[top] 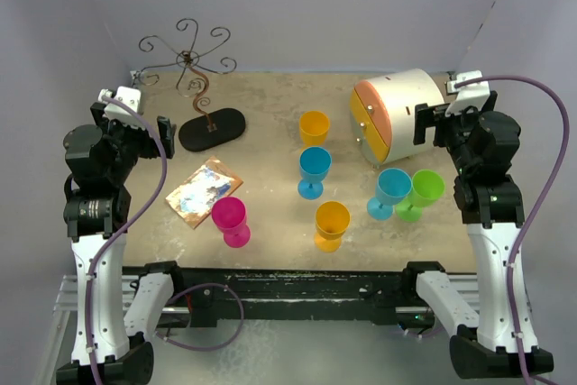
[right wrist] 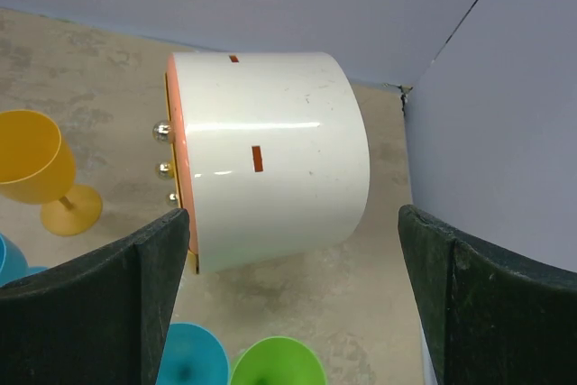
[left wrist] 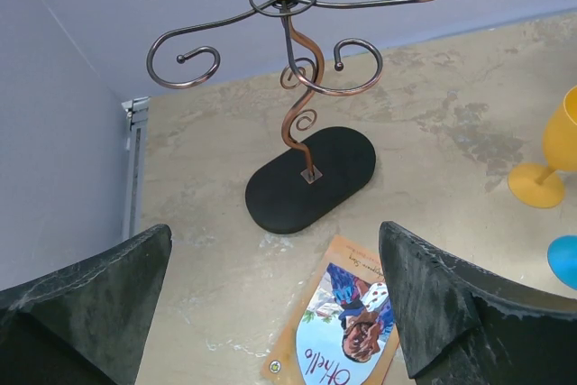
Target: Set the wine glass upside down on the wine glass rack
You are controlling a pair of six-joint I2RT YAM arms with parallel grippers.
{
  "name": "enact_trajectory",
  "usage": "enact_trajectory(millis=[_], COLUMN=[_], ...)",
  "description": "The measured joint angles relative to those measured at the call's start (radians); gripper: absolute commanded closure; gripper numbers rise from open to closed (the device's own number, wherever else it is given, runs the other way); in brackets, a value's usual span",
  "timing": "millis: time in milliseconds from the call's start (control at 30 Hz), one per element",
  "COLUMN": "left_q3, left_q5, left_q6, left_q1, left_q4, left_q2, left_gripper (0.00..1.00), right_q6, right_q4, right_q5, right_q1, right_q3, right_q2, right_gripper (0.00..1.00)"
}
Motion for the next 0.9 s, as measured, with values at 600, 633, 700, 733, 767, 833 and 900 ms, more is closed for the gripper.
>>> enact_trajectory(millis=[600, 633, 700, 733, 767, 833, 900], left_q3=[0.003, 0.006, 0.015, 0.022, 0.028, 0.043, 0.061], left_q5=[-0.002, -0.002, 0.0, 0.004, 0.009, 0.023, 0.039], left_q6=[0.0, 0.0, 0.0, 0.001, 0.001, 0.001, 0.002], left_q1=[0.0, 0.0, 0.0, 0.0, 0.0, 0.0, 0.0], left_q4=[-0.01, -0.014, -0.019, -0.021, -0.021, -0.021, -0.021], left_q2=[-0.005, -0.005, -0.005, -0.005, -0.004, 0.005, 0.016], left_gripper=[0.01, 0.01, 0.01, 0.01, 0.01, 0.01, 0.01], right_q6=[-0.014, -0.023, -0.045, -0.06, -0.078, -0.113, -0.15], right_q4=[0.003, 0.002, -0.003, -0.003, -0.004, -0.009, -0.018], right_q5=[-0.006, -0.013, -0.032, -0.049, -0.07, -0.106, -0.158], right_q1=[0.0, 0.0, 0.0, 0.0, 0.0, 0.0, 0.0], right_q3=[0.003, 0.007, 0.016, 0.022, 0.027, 0.04, 0.062], right_q2=[0.0, 0.0, 0.001, 0.002, 0.003, 0.014, 0.035], right_gripper=[0.0, 0.0, 0.0, 0.0, 0.0, 0.0, 0.0])
